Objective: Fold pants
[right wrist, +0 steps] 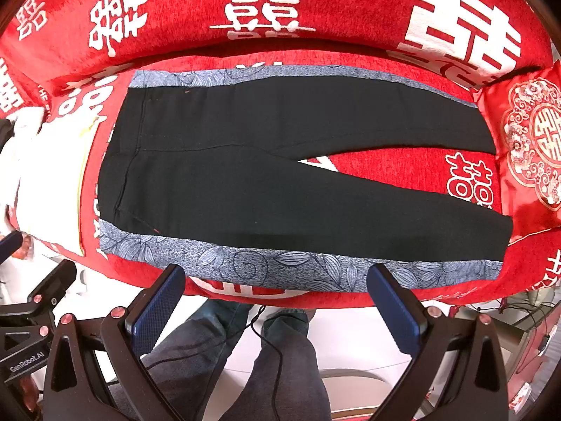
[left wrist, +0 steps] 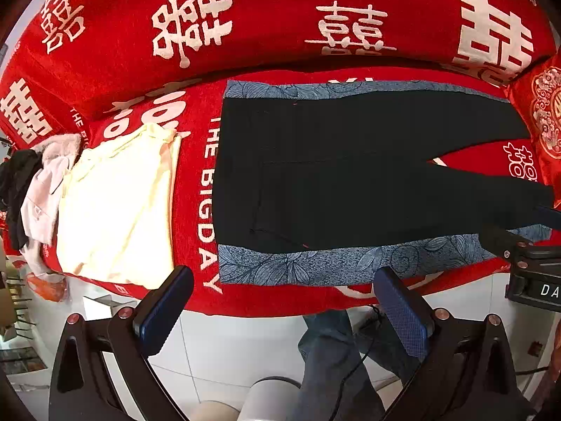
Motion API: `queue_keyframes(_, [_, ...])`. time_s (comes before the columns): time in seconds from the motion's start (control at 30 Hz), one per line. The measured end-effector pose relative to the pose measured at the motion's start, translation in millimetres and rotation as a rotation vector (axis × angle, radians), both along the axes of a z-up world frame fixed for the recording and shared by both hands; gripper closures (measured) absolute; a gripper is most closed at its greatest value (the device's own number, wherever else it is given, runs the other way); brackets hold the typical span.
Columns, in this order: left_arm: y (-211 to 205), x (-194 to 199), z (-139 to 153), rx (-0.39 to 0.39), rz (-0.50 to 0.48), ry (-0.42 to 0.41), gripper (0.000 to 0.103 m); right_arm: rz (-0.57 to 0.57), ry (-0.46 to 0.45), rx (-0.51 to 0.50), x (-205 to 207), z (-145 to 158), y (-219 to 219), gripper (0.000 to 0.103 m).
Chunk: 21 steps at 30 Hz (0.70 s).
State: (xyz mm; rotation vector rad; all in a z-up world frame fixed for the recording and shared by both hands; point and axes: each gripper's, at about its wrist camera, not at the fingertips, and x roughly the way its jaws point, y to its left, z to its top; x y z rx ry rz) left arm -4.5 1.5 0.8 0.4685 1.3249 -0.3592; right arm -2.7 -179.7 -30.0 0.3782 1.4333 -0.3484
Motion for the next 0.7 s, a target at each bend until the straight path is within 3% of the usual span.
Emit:
queue_keyframes(0.4, [-9,-20,6,0.004,0.022,-0.015,0.0,-0.011,-0.043,0.011,-24,6,-15,0.0])
queue_keyframes(0.7, [-11,-66,8,0.0,0.061,-0.009,0.0,0.011,-0.064,0.029,-52,7,-25,0.0])
